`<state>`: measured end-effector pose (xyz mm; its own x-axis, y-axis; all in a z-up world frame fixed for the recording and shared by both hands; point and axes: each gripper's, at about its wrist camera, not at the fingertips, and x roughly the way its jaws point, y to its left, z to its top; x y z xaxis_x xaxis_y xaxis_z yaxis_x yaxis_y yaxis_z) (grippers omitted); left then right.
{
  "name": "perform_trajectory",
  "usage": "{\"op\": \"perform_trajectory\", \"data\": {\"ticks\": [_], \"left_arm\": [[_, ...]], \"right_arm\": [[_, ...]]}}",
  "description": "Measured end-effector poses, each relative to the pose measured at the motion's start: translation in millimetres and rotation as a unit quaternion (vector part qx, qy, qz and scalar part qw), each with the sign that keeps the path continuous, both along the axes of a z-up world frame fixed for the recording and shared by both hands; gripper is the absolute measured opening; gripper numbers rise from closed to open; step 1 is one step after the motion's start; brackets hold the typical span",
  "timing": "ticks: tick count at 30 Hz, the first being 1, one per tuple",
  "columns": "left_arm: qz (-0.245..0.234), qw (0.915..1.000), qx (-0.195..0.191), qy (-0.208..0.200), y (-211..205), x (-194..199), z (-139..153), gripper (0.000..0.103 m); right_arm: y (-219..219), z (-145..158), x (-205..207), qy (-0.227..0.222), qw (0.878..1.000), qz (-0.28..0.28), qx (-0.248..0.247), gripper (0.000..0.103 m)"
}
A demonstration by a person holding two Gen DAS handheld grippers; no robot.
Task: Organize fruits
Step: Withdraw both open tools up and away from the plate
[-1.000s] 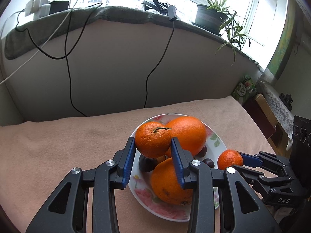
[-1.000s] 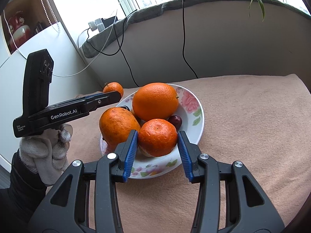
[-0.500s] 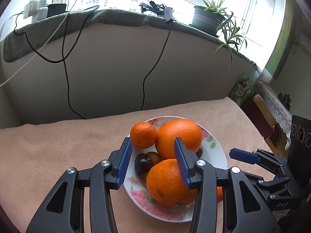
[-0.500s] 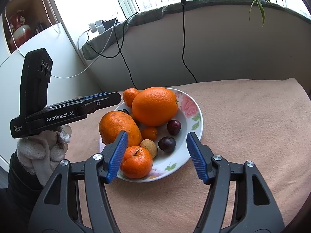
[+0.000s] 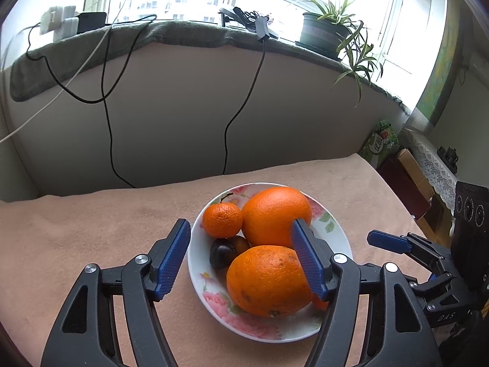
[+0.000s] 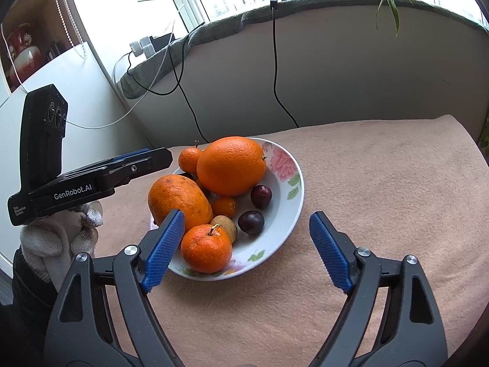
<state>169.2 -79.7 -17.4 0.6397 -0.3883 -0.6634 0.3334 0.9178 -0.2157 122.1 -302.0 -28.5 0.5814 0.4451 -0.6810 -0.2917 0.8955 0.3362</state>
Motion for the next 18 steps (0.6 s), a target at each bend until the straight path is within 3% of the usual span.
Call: {"op": "perform_trajectory", "data": {"ticks": [18], "left_arm": [[0.023, 0.9997, 0.007, -0.002, 9, -24, 8, 0.071]], "right_arm": [[7, 11, -17, -0.008, 1.000, 0.000, -0.013, 0.086]]}}
